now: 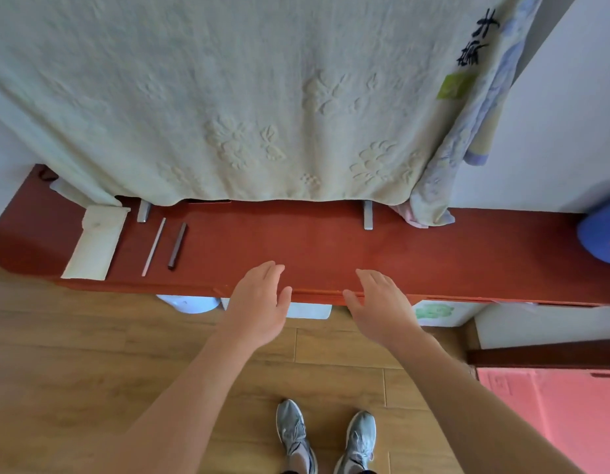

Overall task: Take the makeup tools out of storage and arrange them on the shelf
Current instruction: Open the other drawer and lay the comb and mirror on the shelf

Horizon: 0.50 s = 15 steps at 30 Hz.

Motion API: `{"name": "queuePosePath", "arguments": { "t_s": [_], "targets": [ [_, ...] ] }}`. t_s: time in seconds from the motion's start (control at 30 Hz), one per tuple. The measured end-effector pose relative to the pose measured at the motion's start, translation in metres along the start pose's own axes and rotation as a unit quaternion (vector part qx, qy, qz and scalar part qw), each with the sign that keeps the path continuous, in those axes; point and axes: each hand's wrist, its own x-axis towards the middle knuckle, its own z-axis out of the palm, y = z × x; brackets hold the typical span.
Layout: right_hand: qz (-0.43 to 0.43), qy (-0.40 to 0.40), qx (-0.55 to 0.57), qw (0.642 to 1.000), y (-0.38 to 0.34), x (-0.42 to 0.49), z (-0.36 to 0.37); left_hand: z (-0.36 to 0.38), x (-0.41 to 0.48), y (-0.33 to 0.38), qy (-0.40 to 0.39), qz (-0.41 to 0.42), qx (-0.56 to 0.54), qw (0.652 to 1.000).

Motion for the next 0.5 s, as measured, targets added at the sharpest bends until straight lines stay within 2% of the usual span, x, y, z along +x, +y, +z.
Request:
{"name": "queuePosePath", "arguments": {
  "t_s": [0.13, 0.3, 0.5],
  "targets": [
    [0.008, -0.039, -0.011, 0.999, 0.013, -0.004, 0.023, 0.032, -0.007, -0.007, -0.032, 0.031, 0.041, 0.998],
    [0.057, -0.072, 0.033, 0.995, 0.032, -0.006, 0.058, 0.065, -0.016, -0.014, -0.040, 0.010, 0.021, 0.999],
    [0.159, -0.105, 0.168, 0.967, 0.053, 0.010, 0.103, 0.115, -0.009, -0.026, -0.100, -0.111, -0.051, 0.987]
  ]
}}
